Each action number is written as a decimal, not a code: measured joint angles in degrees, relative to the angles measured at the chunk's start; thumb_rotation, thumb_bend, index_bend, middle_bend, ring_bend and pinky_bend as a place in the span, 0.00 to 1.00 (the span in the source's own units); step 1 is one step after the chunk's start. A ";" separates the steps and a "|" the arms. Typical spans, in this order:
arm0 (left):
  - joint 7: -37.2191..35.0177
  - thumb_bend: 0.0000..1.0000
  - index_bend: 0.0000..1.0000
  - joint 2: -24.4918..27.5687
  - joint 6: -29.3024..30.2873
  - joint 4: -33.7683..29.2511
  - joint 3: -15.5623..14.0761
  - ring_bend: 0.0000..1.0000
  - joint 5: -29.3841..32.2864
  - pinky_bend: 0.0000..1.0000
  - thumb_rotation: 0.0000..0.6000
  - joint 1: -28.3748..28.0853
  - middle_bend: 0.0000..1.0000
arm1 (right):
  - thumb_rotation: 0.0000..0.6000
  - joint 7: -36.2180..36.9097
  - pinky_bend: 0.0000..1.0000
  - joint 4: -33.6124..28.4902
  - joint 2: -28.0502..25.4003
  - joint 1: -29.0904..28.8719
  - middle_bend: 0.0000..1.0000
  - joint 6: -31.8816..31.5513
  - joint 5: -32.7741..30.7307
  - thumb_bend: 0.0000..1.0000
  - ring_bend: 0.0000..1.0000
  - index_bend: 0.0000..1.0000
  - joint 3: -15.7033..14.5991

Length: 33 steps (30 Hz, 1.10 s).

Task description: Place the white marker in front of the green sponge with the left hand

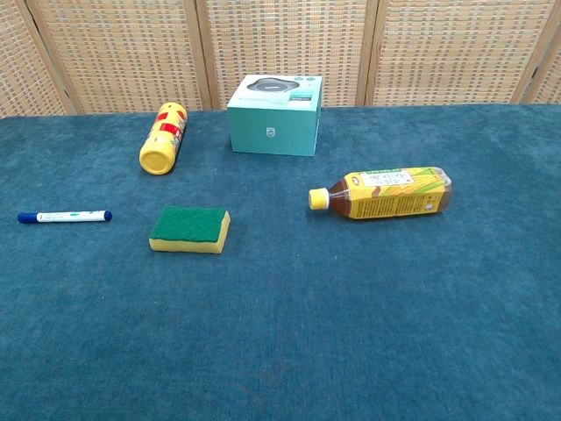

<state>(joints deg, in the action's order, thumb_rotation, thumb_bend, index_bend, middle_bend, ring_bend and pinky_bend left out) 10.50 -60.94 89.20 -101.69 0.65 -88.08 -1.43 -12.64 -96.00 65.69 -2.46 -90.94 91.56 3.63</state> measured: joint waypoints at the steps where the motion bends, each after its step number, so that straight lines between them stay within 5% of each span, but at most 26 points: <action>1: 0.00 0.08 0.00 0.00 -0.03 0.00 0.00 0.00 0.01 0.00 1.00 0.00 0.00 | 1.00 0.01 0.00 -0.02 -0.02 0.01 0.00 -0.01 0.00 0.00 0.00 0.00 0.00; 11: -0.81 0.08 0.00 -0.15 -0.84 0.37 0.27 0.00 0.55 0.00 1.00 -0.35 0.00 | 1.00 -0.04 0.00 -0.25 -0.11 0.03 0.00 0.30 -0.01 0.00 0.00 0.01 -0.18; 19: -4.06 0.11 0.07 -1.46 -10.25 4.85 4.44 0.00 6.97 0.00 1.00 -6.28 0.00 | 1.00 -0.25 0.00 -0.12 0.13 -0.63 0.00 2.17 -1.31 0.00 0.00 0.02 -0.03; 24: -7.41 0.17 0.30 -5.20 -19.86 15.28 7.28 0.00 10.44 0.00 1.00 -12.84 0.00 | 1.00 -0.60 0.00 0.18 0.45 -1.12 0.00 3.21 -3.06 0.00 0.00 0.02 0.66; 33: -16.43 0.29 0.41 -16.27 -32.89 39.39 8.48 0.00 11.46 0.00 1.00 -22.37 0.00 | 1.00 -1.57 0.00 1.56 1.45 -1.46 0.00 4.30 -4.98 0.00 0.00 0.03 1.06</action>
<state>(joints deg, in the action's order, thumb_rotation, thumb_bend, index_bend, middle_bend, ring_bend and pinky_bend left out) -5.93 -77.22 56.31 -62.30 9.13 -76.62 -23.79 -14.21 -94.44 67.14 -3.91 -86.64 86.58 4.68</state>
